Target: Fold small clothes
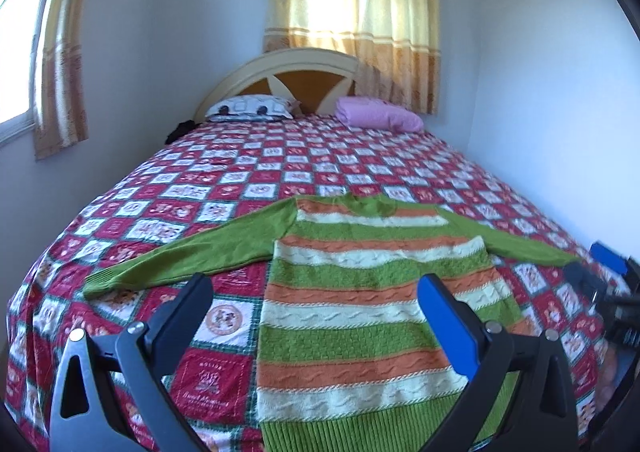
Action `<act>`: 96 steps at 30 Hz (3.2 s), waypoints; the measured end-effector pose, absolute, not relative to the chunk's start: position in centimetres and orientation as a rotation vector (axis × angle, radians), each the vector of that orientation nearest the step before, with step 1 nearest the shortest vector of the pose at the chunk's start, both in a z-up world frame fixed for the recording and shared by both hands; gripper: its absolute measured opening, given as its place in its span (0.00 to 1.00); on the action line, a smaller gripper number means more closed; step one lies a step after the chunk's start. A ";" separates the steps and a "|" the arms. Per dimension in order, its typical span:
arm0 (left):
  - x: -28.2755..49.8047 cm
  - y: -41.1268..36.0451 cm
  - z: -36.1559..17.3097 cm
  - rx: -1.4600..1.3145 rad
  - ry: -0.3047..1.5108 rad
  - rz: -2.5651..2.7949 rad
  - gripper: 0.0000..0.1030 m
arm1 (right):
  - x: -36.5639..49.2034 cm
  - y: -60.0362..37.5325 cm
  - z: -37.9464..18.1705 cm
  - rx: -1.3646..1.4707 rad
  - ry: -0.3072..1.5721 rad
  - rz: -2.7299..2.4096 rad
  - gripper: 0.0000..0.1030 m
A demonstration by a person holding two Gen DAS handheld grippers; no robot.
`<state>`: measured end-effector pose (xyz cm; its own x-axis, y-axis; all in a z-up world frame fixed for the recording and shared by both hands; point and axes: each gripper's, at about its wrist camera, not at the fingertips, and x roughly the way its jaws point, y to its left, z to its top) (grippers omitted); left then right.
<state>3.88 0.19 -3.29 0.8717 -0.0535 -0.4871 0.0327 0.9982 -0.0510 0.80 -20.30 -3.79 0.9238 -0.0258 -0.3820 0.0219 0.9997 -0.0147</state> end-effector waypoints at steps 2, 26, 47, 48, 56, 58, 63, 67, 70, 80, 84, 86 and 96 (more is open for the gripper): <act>5.0 -0.5 -3.7 -0.017 0.522 -0.053 1.00 | 1.4 -21.9 -4.1 0.016 0.398 -0.054 0.99; 19.3 -5.0 -10.8 0.152 0.660 -0.025 1.00 | 6.9 -53.3 -9.1 0.331 0.598 -0.607 0.99; 23.2 -3.4 -12.4 0.114 0.730 0.048 1.00 | 12.2 -64.1 -14.7 0.366 0.803 -0.657 0.50; 23.0 -3.2 -12.3 0.111 0.729 0.047 1.00 | 12.3 -64.0 -14.3 0.362 0.800 -0.632 0.24; 21.6 -1.2 -11.0 0.067 0.697 0.050 1.00 | 12.4 -62.8 -9.4 0.344 0.743 -0.608 0.09; 21.2 -0.6 -10.7 0.055 0.690 0.050 1.00 | 12.8 -62.0 -7.6 0.322 0.719 -0.602 0.08; 20.4 0.6 -10.2 0.033 0.677 0.054 1.00 | 14.2 -58.8 -2.0 0.227 0.648 -0.573 0.08; 19.8 1.6 -10.0 0.007 0.667 0.059 1.00 | 15.9 -55.6 2.7 0.143 0.600 -0.542 0.07; 19.6 2.3 -10.2 -0.009 0.668 0.059 1.00 | 17.0 -52.9 5.3 0.084 0.572 -0.512 0.07; 18.9 4.4 -10.8 -0.047 0.674 0.069 1.00 | 21.2 -39.0 10.9 -0.137 0.507 -0.323 0.07; 18.8 5.1 -11.2 -0.068 0.680 0.065 1.00 | 23.2 -31.9 11.5 -0.230 0.492 -0.220 0.07; 18.7 5.3 -11.4 -0.069 0.683 0.065 1.00 | 23.8 -29.2 11.3 -0.239 0.488 -0.172 0.07; 17.7 6.4 -11.9 -0.045 0.703 0.104 1.00 | 32.8 -11.6 -1.0 -0.217 0.573 0.150 0.08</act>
